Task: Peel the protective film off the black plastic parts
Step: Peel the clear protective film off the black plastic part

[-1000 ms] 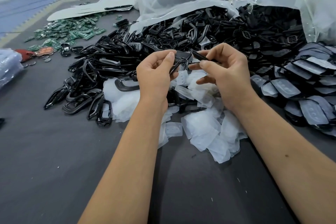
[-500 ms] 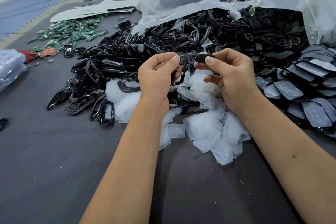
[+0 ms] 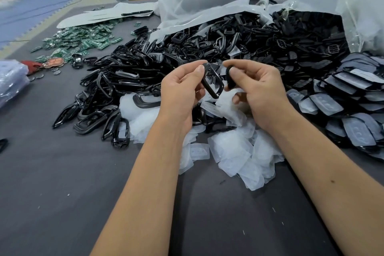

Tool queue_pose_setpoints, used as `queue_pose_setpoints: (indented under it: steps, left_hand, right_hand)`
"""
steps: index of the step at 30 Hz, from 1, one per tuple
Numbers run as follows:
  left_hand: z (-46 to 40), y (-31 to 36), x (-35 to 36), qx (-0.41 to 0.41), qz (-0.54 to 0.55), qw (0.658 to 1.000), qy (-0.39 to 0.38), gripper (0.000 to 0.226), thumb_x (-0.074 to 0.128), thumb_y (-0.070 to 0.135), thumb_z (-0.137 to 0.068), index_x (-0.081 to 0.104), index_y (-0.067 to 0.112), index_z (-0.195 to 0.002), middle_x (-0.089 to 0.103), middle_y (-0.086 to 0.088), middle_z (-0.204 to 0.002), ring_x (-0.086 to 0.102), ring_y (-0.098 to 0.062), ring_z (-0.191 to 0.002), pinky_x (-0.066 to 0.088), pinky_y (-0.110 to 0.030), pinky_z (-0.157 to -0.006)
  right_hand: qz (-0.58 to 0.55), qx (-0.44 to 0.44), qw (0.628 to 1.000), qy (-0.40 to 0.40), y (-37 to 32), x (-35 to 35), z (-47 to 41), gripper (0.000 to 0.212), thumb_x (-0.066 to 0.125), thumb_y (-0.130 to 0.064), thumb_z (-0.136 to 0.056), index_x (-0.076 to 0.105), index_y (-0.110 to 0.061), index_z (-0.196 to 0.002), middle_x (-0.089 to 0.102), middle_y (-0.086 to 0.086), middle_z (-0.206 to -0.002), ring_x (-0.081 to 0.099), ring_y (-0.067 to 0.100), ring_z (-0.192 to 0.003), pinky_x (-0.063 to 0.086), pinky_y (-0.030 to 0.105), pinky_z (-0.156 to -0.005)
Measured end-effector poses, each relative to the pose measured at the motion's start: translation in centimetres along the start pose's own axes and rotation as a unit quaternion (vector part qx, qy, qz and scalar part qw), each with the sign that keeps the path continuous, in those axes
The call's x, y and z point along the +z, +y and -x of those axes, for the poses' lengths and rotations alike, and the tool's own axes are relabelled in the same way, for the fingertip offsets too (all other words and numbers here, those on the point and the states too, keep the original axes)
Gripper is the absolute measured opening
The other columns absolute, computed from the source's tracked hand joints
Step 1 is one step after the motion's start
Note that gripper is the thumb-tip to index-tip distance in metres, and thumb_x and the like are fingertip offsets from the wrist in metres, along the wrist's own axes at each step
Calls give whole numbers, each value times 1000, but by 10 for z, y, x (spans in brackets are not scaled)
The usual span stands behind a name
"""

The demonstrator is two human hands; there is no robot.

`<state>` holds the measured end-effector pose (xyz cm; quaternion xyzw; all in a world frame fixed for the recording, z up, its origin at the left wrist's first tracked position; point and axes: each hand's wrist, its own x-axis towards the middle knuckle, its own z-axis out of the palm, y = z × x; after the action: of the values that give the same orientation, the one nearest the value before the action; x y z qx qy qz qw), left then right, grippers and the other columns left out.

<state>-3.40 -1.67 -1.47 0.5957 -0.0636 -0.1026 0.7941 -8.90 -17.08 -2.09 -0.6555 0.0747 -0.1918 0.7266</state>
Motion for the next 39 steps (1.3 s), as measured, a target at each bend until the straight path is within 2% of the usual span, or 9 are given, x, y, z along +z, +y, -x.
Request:
queue_pose_setpoints:
  steps: [3, 8, 13, 18, 23, 27, 32, 35, 39]
  left_hand:
    - [0, -2, 1, 14, -24, 1000, -11, 14, 65, 11, -100, 78, 17, -100, 67, -10, -90, 59, -11, -73, 53, -22, -63]
    - [-1, -8, 4, 50, -98, 994, 26, 10, 69, 8, -97, 78, 14, -97, 72, 0, -75, 64, -8, -66, 52, -19, -60]
    - [-2, -11, 8, 71, -109, 989, 70, 6, 69, 7, -97, 75, 8, -98, 72, -3, -78, 67, -7, -65, 54, -21, -62]
    - [-3, -12, 9, 82, -126, 985, 80, 7, 67, 8, -98, 73, 11, -97, 71, 0, -80, 65, -4, -65, 54, -21, -63]
    - [1, -11, 13, 93, -144, 984, 44, 5, 66, 6, -98, 70, 9, -99, 74, -11, -91, 69, -12, -74, 56, -21, -62]
    - [3, -10, 14, 104, -154, 982, 30, 5, 67, 7, -98, 69, 11, -97, 72, -9, -89, 67, -10, -72, 58, -23, -63]
    - [2, -10, 13, 134, -197, 971, 31, 4, 68, 9, -97, 71, 13, -98, 72, -7, -90, 65, -16, -80, 63, -40, -78]
    - [3, -9, 13, 126, -179, 975, 29, 4, 66, 9, -99, 69, 10, -100, 72, -11, -94, 66, -19, -82, 63, -35, -73]
    - [4, -7, 13, 99, -129, 986, 36, 6, 63, 10, -101, 67, 9, -97, 69, -9, -86, 67, -13, -77, 57, -23, -67]
  right_hand:
    - [40, -6, 999, -14, 0, 1, 3, 13, 72, -6, -97, 79, -12, -106, 77, 2, -78, 57, 6, -48, 45, 17, -43]
    - [53, 19, 997, -57, -1, -3, 2, 19, 64, 2, -99, 79, -7, -106, 79, 10, -85, 69, 11, -65, 57, 20, -61]
    - [59, 33, 996, -57, -2, -3, 1, 14, 71, -12, -97, 80, -15, -108, 80, 11, -91, 69, 16, -67, 54, 21, -53]
    - [91, 2, 993, -77, -1, 1, 2, 29, 79, 1, -87, 76, -10, -114, 80, 11, -99, 78, 24, -88, 62, 28, -72]
    - [90, -16, 995, -28, 0, 1, 2, 28, 82, 4, -83, 78, -13, -104, 80, 6, -89, 78, 19, -79, 57, 21, -64]
    - [88, -16, 996, -8, 1, 0, 1, 27, 84, 4, -80, 78, -16, -97, 80, 2, -84, 77, 14, -75, 55, 16, -62]
    - [99, -3, 995, -15, -1, -1, -1, 27, 85, 3, -79, 78, -17, -94, 80, 2, -82, 76, 11, -72, 53, 15, -58]
    - [84, -3, 996, -14, -2, -3, 0, 25, 86, -1, -80, 78, -15, -98, 80, 4, -83, 73, 8, -66, 51, 14, -54]
    - [42, -2, 998, -39, -2, -5, -1, 19, 82, -6, -86, 79, -17, -102, 81, 7, -92, 76, 17, -82, 61, 28, -81]
